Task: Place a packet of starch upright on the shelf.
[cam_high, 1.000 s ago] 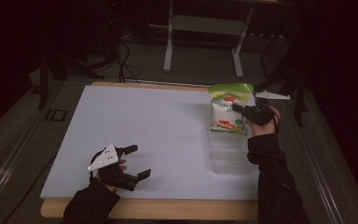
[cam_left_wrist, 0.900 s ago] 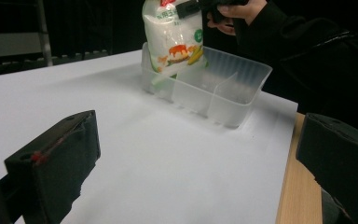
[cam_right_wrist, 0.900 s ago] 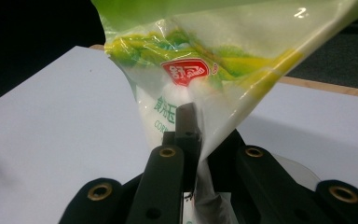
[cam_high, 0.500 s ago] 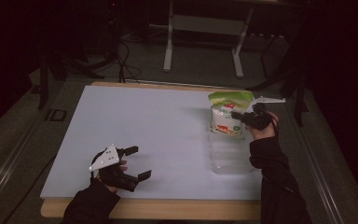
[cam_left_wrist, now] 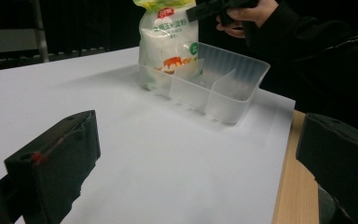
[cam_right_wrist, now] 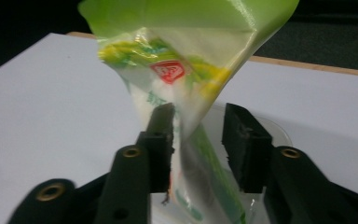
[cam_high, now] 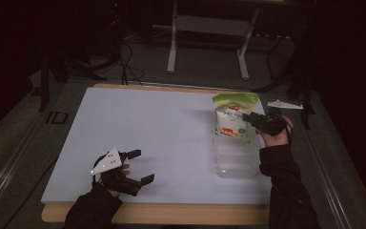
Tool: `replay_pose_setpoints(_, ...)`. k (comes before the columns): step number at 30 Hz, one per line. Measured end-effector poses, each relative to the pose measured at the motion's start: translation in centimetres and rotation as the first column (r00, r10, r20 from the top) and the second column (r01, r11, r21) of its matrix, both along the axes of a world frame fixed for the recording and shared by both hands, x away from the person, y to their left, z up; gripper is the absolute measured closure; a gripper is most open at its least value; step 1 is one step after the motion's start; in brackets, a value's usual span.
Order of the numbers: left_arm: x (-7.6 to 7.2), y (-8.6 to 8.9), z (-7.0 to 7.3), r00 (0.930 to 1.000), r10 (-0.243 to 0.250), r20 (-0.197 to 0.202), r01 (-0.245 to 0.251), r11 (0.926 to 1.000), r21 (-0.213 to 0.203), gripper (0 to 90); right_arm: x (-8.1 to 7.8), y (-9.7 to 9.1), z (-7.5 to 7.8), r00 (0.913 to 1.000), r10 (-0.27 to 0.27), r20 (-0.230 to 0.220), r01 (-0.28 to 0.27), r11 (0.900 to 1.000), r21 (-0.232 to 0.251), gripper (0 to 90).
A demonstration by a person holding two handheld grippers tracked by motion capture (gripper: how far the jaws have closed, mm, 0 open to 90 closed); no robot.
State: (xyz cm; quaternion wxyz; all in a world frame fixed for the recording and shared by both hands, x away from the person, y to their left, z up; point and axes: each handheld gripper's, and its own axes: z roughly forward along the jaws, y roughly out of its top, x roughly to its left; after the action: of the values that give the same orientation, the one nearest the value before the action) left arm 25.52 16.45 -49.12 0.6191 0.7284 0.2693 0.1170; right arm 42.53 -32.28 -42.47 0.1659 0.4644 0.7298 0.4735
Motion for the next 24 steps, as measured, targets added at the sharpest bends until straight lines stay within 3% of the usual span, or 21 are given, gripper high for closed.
replay_pose_setpoints(5,0.1,0.0,0.0,1.0,-0.002,-0.001,0.002,1.0,0.002,0.1,-1.5,-0.4,0.3,0.9996,-0.003,0.028,0.002,0.9998,0.019,60.2)
replay_pose_setpoints(10,0.1,0.0,-0.1,1.0,-0.001,-0.003,0.001,1.0,0.001,0.1,-3.3,-0.1,1.0,0.9974,0.034,0.063,-0.035,0.9993,0.015,57.8)
replay_pose_setpoints(18,0.1,-0.1,0.0,1.0,-0.003,-0.003,0.003,1.0,0.002,0.1,-5.6,1.6,1.5,0.9907,0.066,0.119,-0.066,0.9978,-0.004,29.5)
replay_pose_setpoints(24,0.0,-0.1,0.0,1.0,-0.002,0.001,0.002,1.0,0.004,0.1,-6.8,2.3,1.3,0.9837,0.1,0.149,-0.104,0.9944,0.018,15.7)
